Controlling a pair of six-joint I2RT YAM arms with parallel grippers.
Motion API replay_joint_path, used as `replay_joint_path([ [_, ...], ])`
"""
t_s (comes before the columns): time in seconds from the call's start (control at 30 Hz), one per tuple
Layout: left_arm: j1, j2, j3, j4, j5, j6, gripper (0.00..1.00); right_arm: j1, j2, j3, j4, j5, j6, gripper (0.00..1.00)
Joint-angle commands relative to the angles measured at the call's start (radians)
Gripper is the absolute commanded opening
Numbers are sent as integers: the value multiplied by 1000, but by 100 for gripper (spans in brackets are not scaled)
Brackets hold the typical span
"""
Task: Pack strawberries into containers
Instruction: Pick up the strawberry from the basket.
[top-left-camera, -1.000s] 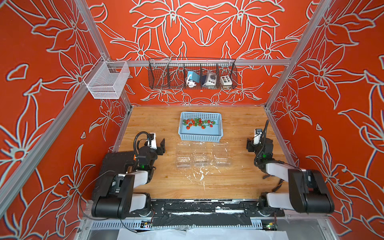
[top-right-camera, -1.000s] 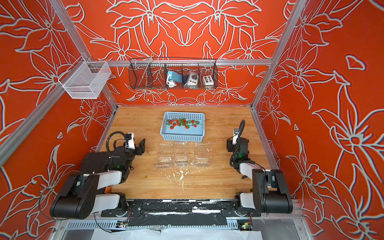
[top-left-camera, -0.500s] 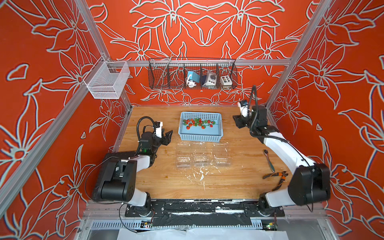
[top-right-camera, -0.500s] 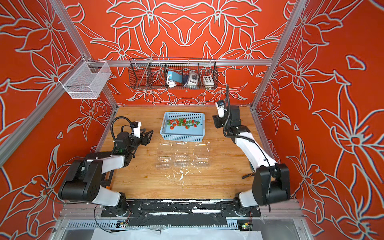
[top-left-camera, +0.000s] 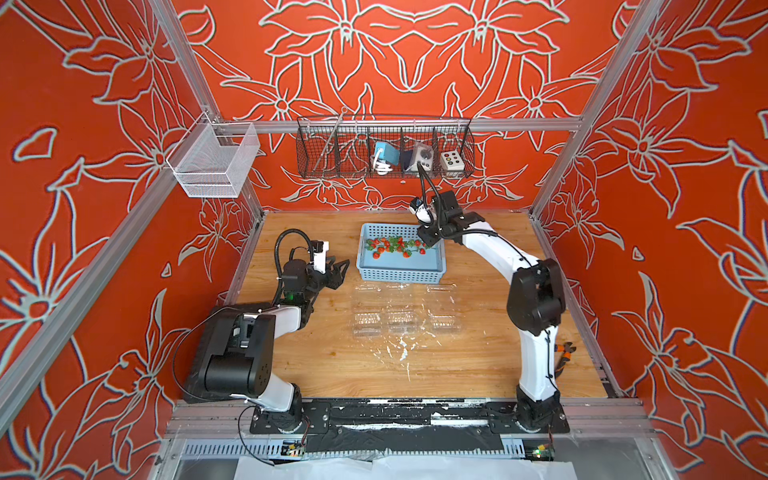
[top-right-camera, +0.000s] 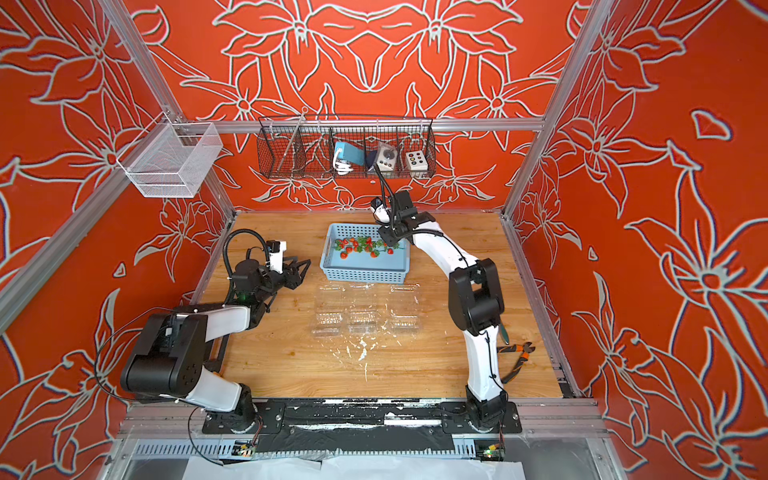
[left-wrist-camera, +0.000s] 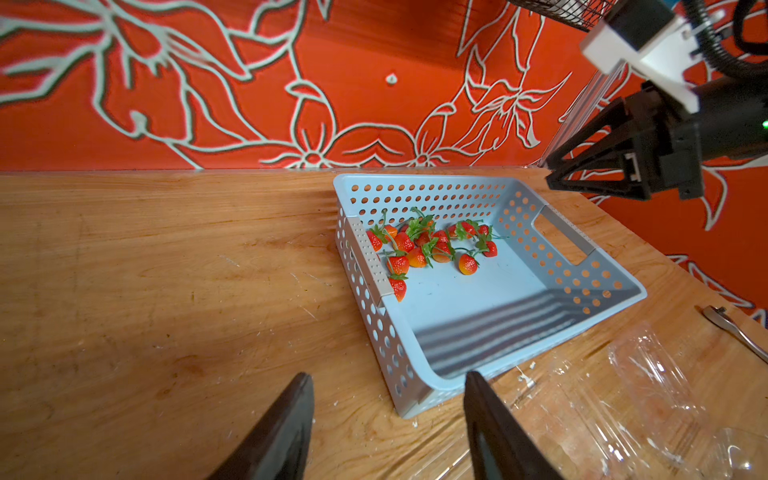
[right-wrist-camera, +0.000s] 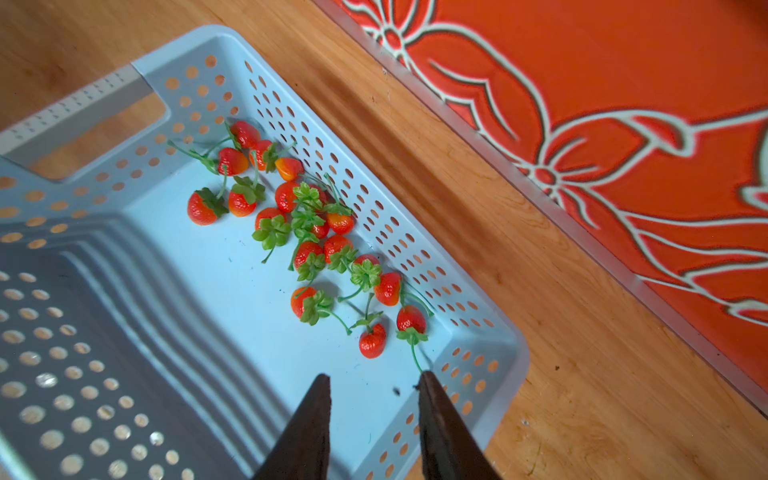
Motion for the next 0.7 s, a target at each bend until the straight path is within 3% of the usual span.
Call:
replay_joint_path([
  [0.0, 3, 9, 19, -2, 14, -2, 57, 6, 67, 92, -91, 41, -43, 36],
  [0.67, 2, 16, 28, -12, 24, 3, 55, 26, 256, 223, -102, 100, -25, 33],
])
